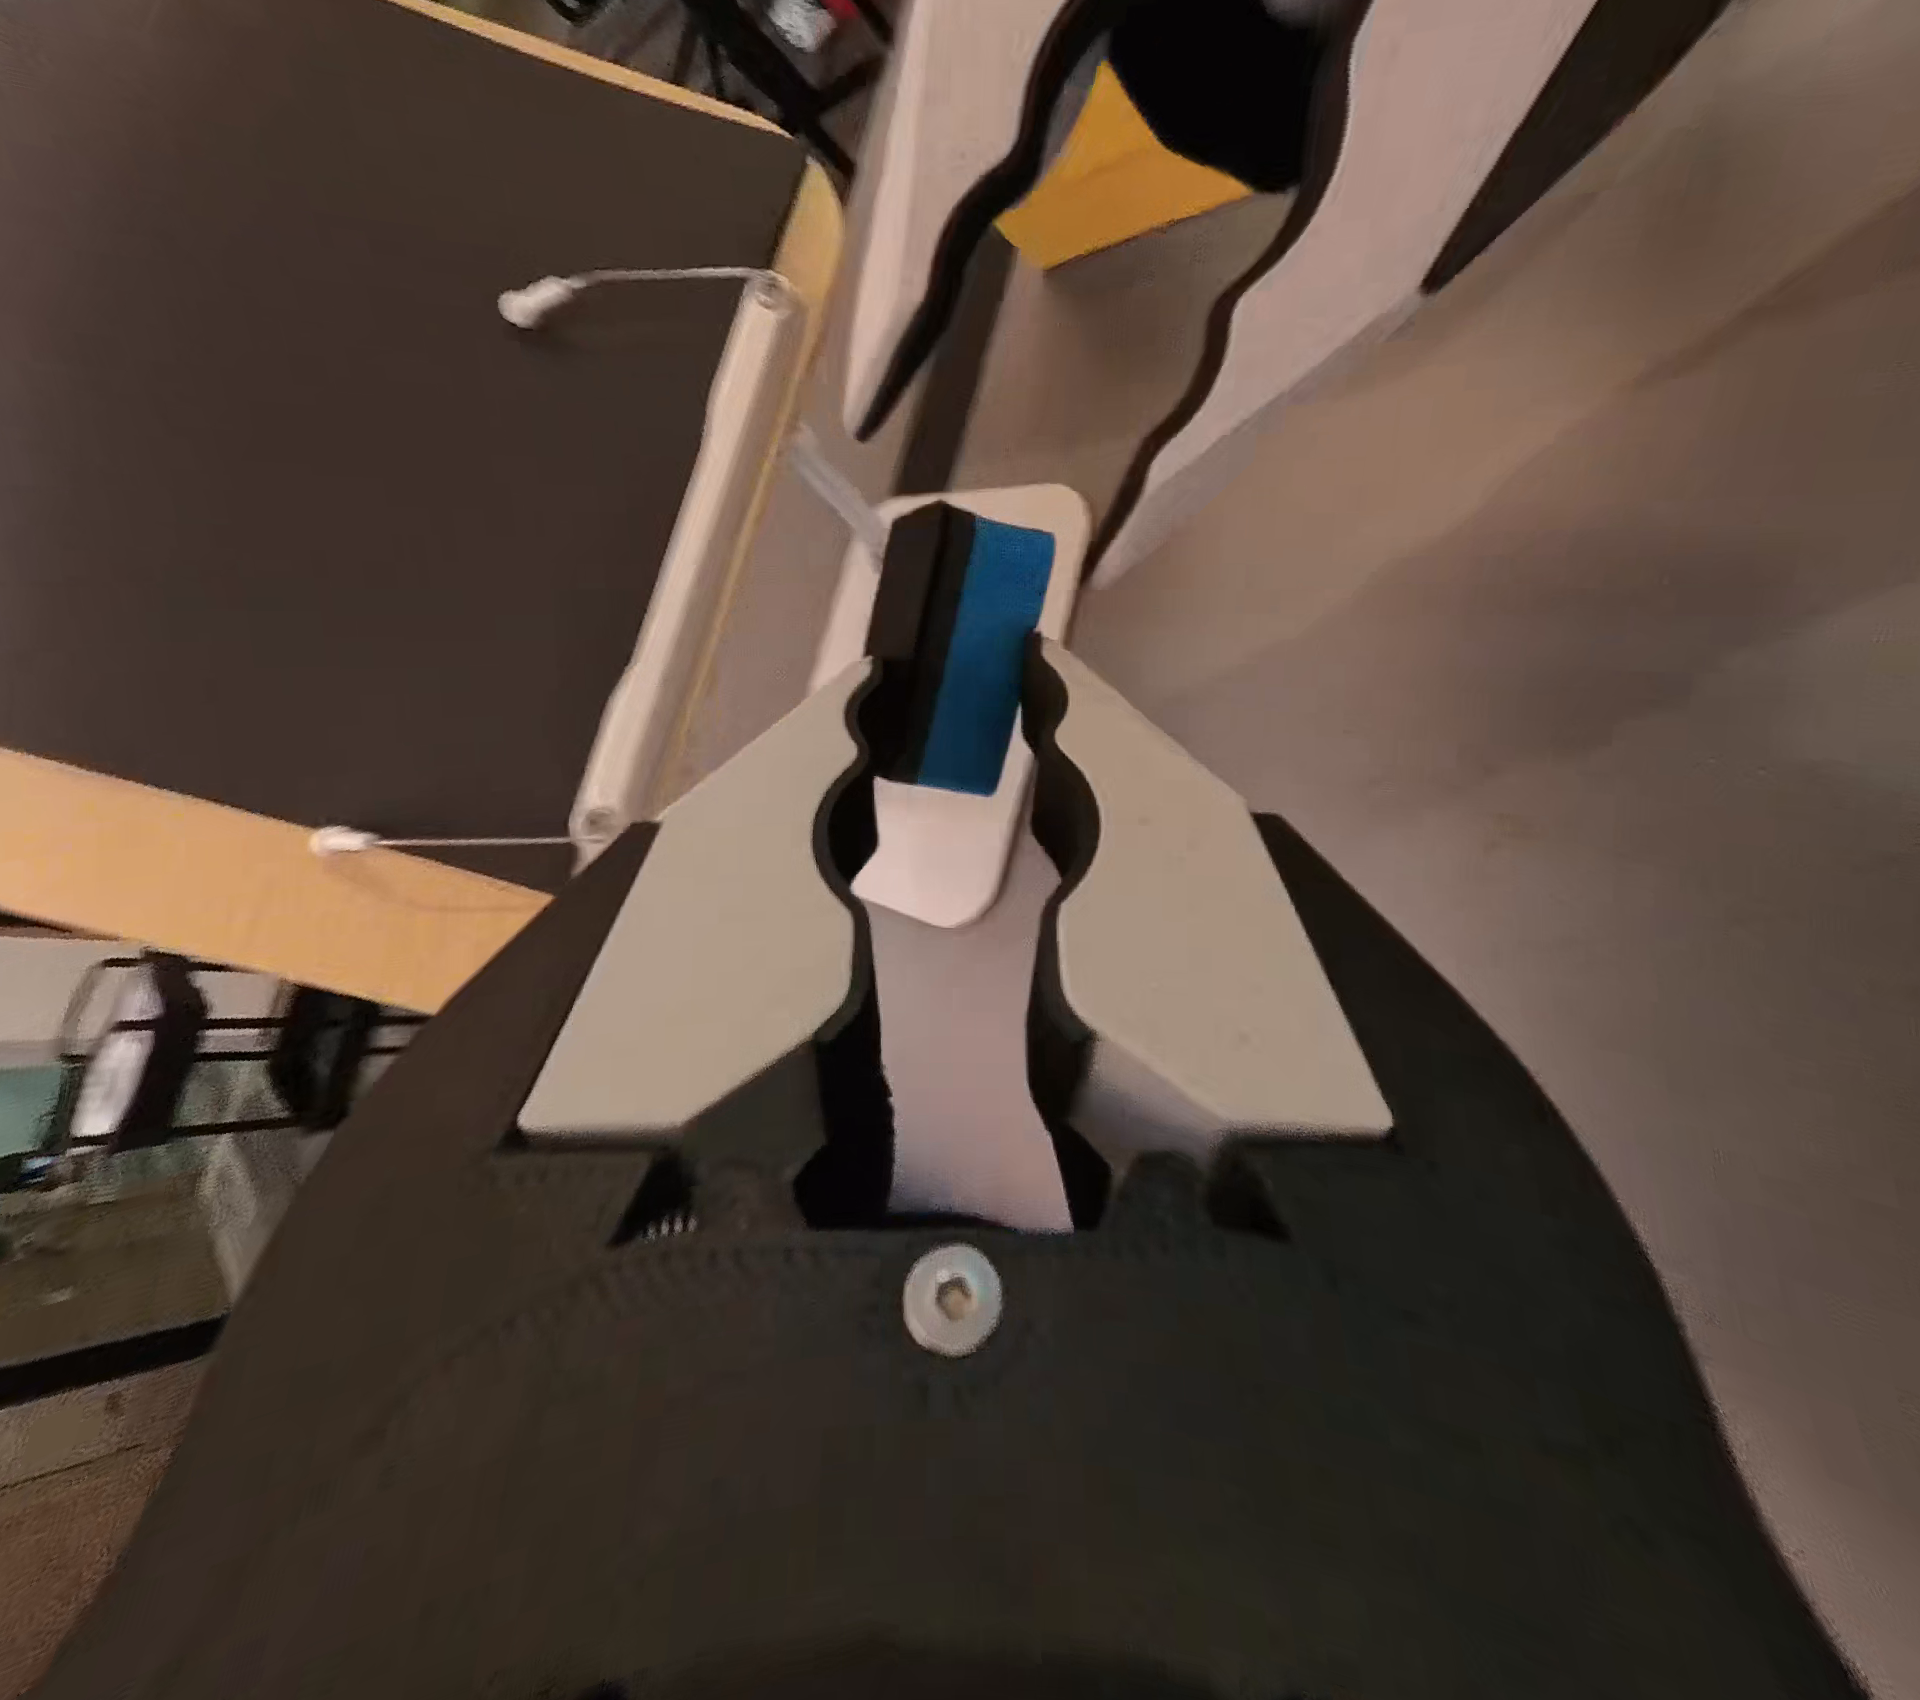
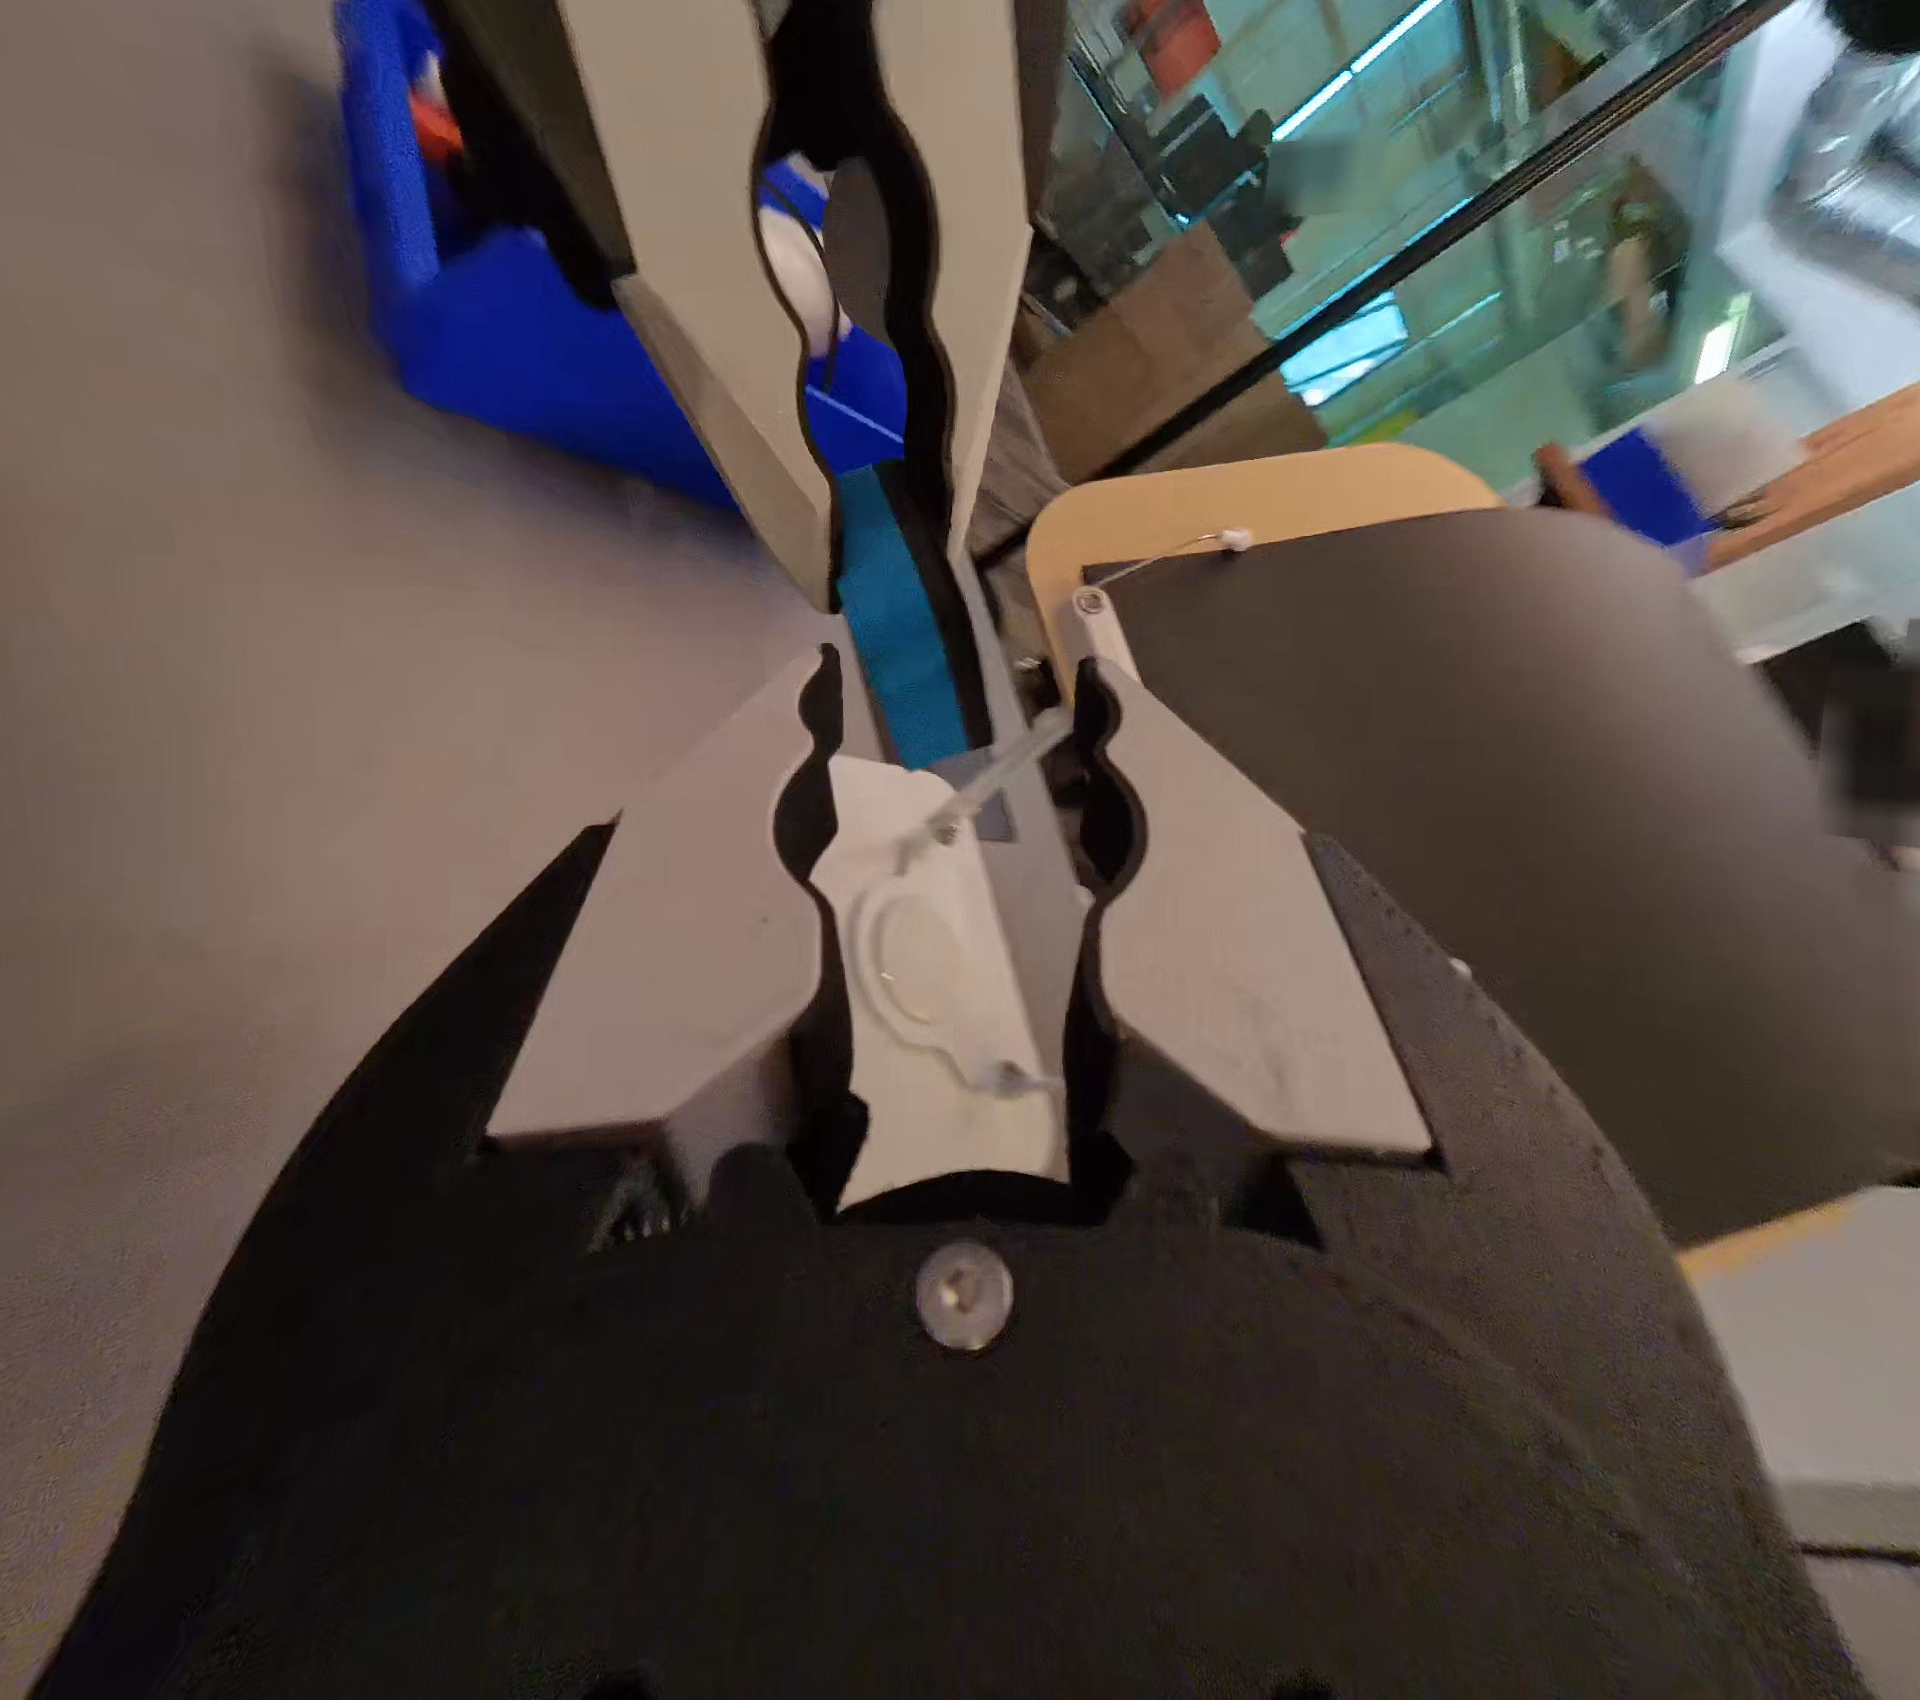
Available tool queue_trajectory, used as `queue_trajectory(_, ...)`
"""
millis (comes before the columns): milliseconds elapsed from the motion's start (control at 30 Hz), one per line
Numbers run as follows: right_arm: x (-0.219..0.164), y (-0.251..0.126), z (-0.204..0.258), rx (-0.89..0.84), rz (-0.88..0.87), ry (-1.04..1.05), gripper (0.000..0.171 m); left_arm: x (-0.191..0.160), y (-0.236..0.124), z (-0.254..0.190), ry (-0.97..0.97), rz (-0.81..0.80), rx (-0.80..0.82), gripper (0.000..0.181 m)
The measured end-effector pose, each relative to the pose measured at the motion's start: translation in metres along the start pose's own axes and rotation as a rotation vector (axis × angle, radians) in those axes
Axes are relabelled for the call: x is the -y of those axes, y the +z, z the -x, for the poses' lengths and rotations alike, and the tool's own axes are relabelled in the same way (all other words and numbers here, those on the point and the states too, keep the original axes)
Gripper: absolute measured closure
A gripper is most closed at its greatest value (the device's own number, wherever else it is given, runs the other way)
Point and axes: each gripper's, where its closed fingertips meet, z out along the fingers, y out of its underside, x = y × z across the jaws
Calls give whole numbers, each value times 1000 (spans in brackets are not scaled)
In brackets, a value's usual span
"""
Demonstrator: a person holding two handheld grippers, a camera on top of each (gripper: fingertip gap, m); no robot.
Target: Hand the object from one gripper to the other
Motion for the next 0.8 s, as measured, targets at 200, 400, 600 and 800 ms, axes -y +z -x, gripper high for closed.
queue_trajectory(200,-11,12,16,-36,164,-273,137,-13,9,-13,59,143,-51,158)
queue_trajectory(400,-17,19,30,-3,197,-324,151,-19,11,-19,104,200,-70,158)
queue_trajectory(600,-17,17,29,40,167,-184,152,-14,12,-18,149,167,-39,158)
queue_trajectory(800,-17,8,13,127,73,246,152,-9,8,-1,301,103,237,134)
